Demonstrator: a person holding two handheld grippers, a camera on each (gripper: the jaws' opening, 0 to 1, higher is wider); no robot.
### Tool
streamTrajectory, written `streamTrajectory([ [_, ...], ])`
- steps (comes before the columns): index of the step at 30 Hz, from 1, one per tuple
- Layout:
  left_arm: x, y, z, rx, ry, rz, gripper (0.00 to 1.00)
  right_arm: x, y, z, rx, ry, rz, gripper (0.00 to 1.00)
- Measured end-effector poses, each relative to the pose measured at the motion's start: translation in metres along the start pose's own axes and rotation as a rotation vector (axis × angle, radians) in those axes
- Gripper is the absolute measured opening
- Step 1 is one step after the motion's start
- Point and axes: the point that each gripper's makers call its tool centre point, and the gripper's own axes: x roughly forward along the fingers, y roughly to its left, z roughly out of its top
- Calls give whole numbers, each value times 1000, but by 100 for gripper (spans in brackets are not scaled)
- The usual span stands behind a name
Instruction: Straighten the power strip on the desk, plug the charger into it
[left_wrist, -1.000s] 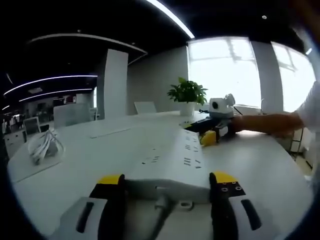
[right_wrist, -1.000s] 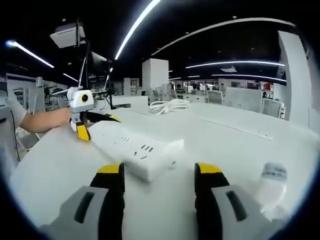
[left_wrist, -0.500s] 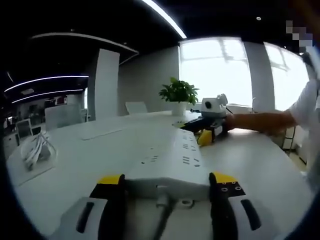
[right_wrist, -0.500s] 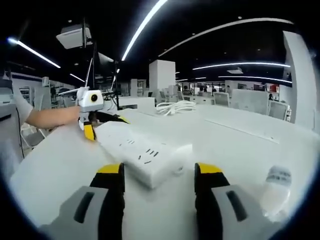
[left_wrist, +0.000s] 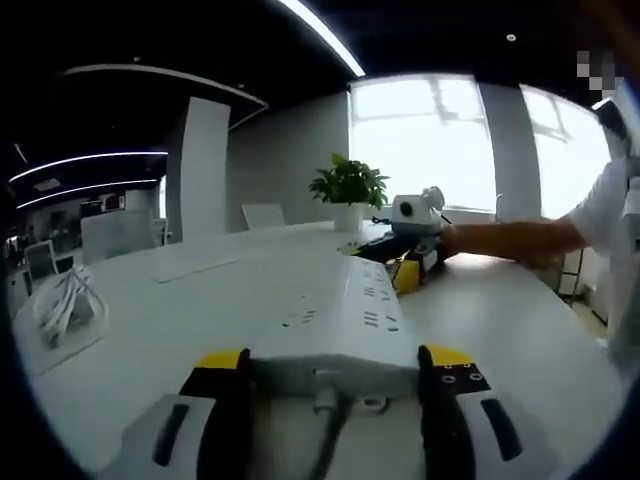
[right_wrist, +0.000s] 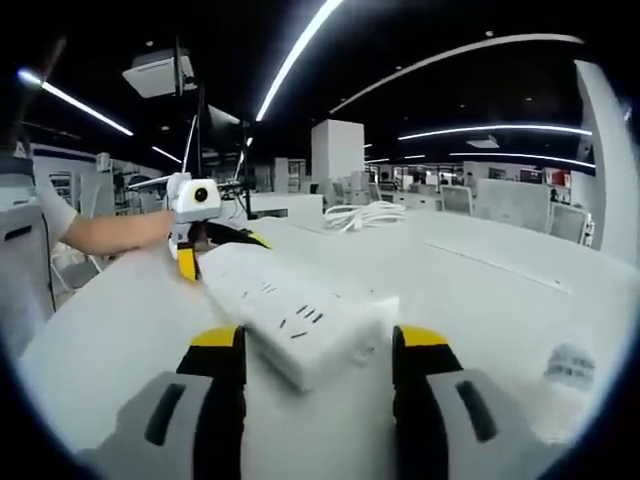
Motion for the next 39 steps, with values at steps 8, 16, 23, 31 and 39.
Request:
streamTrajectory([
  [8,0,0,0,1,-2,-7,69,16,-1,4,-7,-4,48,69],
  [16,0,0,1,4,-2,-32,68,22,-1,6,-13,-5,68,75],
  [23,1,-1,1,6,-2,-43,68,28,2,8,-30,-10,81,79],
  [31,0,-1,1,8,-4,-48,68,27,5,7,-15,-12,75,79],
  [39,-1,-2,0,9,-5,-57,68,26,9,6,-13,-6,62,79],
])
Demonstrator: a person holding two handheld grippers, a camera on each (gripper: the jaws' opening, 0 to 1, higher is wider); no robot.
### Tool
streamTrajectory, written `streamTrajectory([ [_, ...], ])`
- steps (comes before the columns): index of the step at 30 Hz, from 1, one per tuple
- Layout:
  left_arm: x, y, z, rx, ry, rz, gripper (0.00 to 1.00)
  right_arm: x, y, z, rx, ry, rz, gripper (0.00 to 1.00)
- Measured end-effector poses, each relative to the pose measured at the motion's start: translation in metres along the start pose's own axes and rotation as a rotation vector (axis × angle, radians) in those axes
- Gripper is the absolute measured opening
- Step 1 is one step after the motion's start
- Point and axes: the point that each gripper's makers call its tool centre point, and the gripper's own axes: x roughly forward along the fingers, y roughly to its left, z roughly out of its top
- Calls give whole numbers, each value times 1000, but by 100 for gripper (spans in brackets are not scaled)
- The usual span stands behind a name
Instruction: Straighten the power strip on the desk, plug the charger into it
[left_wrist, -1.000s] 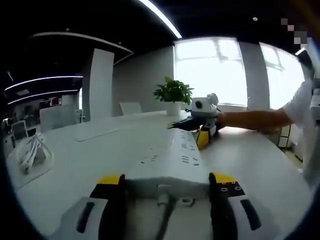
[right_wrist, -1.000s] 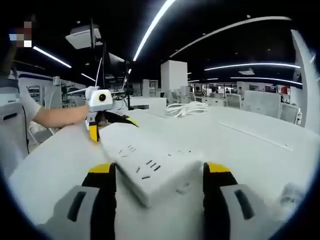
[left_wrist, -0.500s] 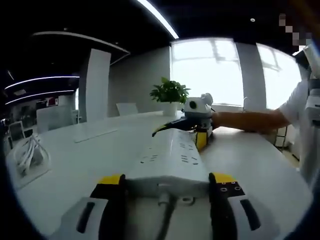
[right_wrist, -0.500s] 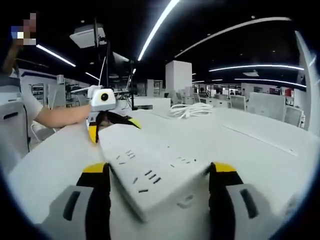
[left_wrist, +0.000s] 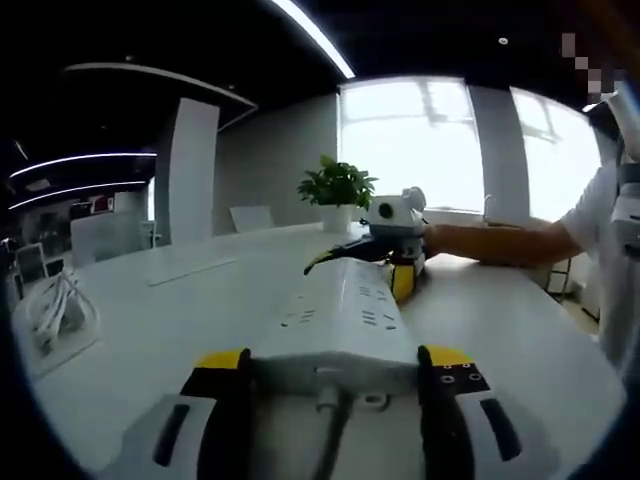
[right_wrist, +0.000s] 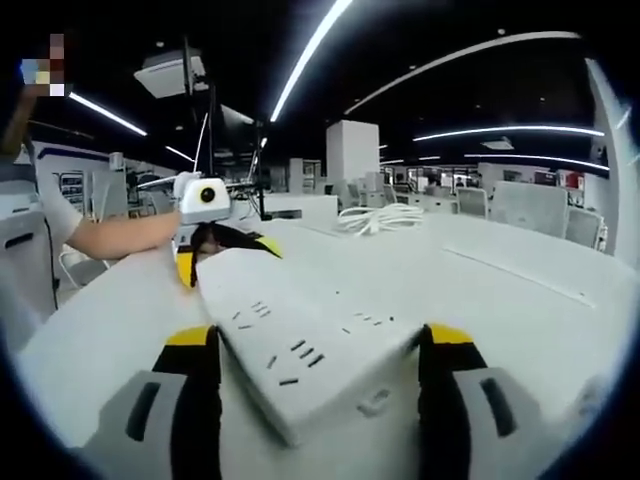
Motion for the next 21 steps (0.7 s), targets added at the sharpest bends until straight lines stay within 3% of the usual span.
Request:
streamTrajectory([
  [21,2,-1,-1,1,12,9,69,-2,4,-1,9,14,-38,79],
])
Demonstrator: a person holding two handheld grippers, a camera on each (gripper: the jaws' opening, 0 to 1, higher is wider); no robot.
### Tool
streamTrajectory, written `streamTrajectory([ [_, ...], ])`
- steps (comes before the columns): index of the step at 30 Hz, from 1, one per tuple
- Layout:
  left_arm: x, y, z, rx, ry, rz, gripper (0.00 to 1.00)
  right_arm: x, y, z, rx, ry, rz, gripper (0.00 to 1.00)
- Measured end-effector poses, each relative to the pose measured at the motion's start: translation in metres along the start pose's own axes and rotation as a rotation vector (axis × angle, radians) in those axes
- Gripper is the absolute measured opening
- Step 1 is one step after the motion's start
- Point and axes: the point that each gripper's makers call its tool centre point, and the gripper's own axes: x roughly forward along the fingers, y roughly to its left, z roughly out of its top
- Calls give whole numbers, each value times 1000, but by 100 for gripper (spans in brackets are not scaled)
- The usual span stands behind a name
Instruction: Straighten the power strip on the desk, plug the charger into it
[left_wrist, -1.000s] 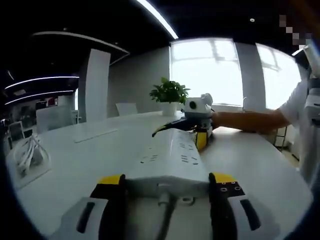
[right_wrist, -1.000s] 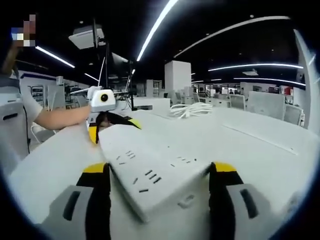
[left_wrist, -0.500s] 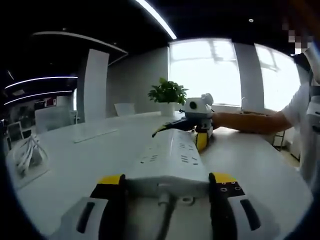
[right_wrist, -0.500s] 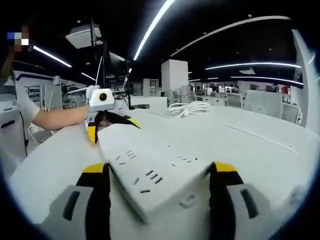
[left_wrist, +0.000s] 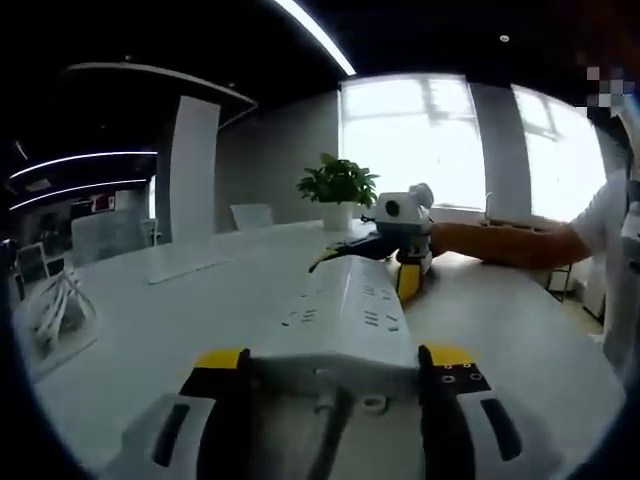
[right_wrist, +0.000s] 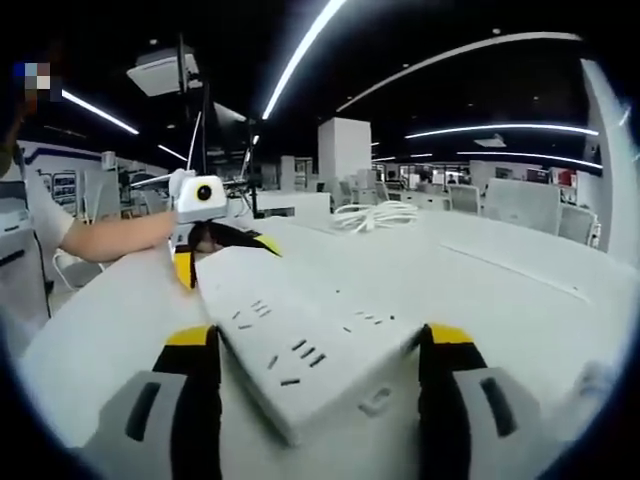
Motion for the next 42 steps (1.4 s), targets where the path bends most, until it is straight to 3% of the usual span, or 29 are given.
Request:
streamTrajectory([
  [22,-1,-3,1,5,-5,-25,69,-8,7,-1,4,-3,-19,77],
  [33,-2,-5,0,5,2,-24,69,-23,23,-4,13,1,-51,72],
  [42,-4,-9,-2,14,9,-58,69,-29,33,-6,15,2,-60,69],
])
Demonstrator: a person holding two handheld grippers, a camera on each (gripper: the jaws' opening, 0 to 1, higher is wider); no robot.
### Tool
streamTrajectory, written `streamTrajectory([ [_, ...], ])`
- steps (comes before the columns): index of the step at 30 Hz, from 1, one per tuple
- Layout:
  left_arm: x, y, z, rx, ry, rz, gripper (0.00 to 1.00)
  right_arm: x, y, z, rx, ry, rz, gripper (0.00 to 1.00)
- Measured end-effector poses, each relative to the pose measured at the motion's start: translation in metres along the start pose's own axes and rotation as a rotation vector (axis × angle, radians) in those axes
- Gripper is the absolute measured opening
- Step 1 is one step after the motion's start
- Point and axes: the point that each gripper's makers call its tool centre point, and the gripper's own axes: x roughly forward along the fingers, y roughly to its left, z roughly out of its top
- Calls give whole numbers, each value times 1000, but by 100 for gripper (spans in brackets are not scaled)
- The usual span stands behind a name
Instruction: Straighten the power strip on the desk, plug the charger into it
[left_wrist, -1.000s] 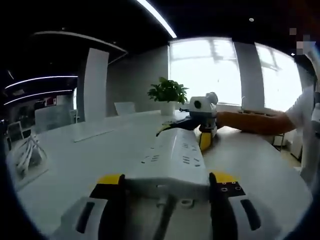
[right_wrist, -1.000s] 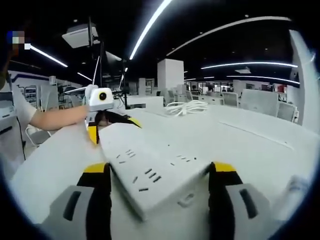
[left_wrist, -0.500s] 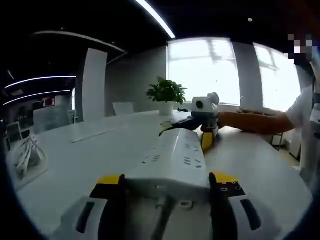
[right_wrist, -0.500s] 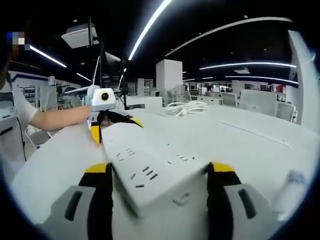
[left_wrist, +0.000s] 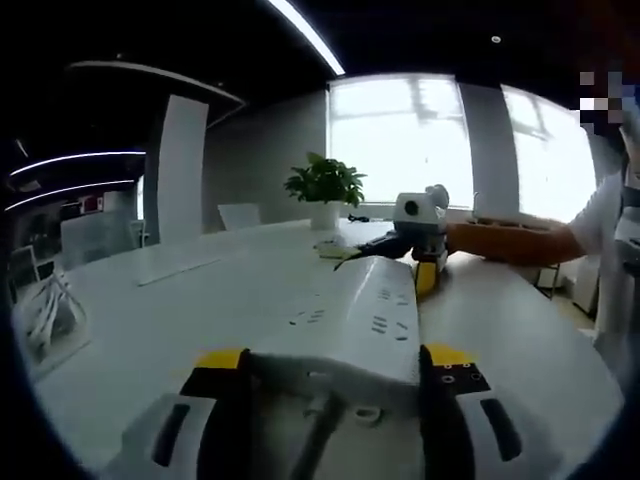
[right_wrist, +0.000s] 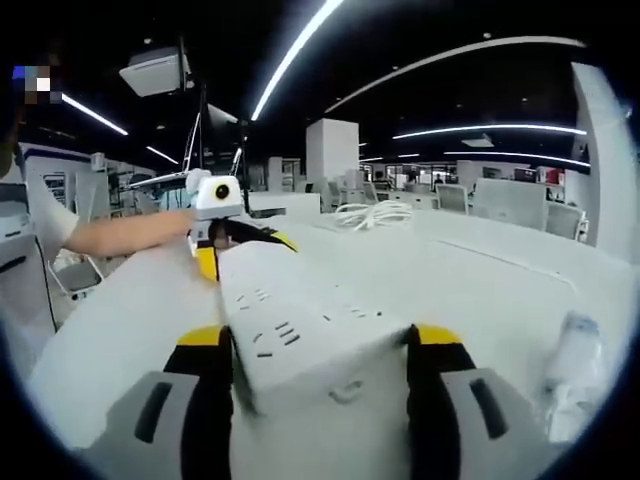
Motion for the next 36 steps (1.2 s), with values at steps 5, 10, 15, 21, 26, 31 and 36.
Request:
streamTrajectory([
  [5,0,1,0,5,6,-19,69,0,-1,0,0,0,1,69],
  [10,2,7,1,11,9,-44,69,0,-3,0,1,2,-4,68],
  [15,3,9,2,15,6,-61,69,0,-4,0,1,3,-7,67],
  [21,2,11,2,15,1,-61,69,0,-4,1,1,3,-7,67],
  [26,1,11,2,14,1,-63,69,0,-2,1,1,4,-6,67],
  [31,0,9,1,15,1,-65,69,-1,-1,1,0,5,-4,67],
  [36,-2,6,0,16,4,-67,69,-1,2,1,-2,7,3,67],
])
